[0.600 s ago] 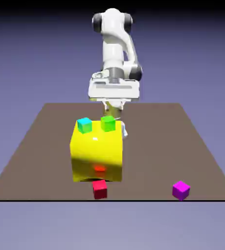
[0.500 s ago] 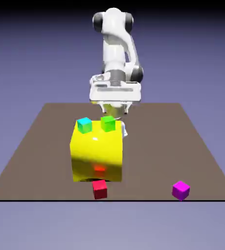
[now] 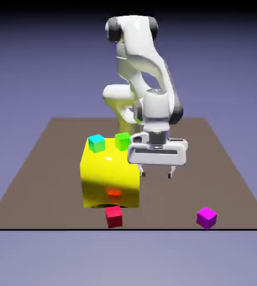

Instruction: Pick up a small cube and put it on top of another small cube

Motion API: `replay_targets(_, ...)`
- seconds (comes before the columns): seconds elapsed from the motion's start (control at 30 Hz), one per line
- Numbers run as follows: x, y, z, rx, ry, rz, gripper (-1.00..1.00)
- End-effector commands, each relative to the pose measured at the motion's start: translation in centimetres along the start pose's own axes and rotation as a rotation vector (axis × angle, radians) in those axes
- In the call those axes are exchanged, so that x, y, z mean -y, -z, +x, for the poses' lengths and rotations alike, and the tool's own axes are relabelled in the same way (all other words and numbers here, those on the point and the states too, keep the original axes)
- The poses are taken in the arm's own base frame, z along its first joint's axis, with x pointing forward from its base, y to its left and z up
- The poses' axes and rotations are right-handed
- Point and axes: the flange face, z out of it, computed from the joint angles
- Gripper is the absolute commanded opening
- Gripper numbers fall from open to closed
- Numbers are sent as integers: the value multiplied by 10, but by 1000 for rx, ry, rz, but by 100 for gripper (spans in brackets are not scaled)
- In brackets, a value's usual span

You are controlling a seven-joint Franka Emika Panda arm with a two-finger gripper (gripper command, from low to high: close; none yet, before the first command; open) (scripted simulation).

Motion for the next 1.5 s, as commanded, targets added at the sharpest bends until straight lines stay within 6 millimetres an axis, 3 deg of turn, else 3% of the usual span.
replay_targets(0.0,4,-10,-4,22,-23,-22,0)
replay_targets(0.2,28,-64,-33,154,-168,-151,0)
replay_targets(0.4,49,-105,-61,290,-327,-274,0)
replay_targets(0.6,71,-130,-80,429,-501,-395,0)
replay_targets(0.77,86,-139,-85,517,-617,-472,0)
replay_targets(0.87,69,-197,-115,517,-617,-472,0)
replay_targets(0.9,69,-197,-115,517,-617,-472,-100)
replay_targets(0.93,69,-197,-115,517,-617,-472,-100)
replay_targets(1.0,82,-154,-92,518,-618,-471,-100)
replay_targets(1.03,87,-137,-94,525,-595,-473,-100)
replay_targets(1.07,86,-138,-107,531,-549,-482,-100)
replay_targets(1.27,54,-170,-51,462,-455,-564,-100)
replay_targets(1.47,27,-176,14,438,-382,-615,-100)
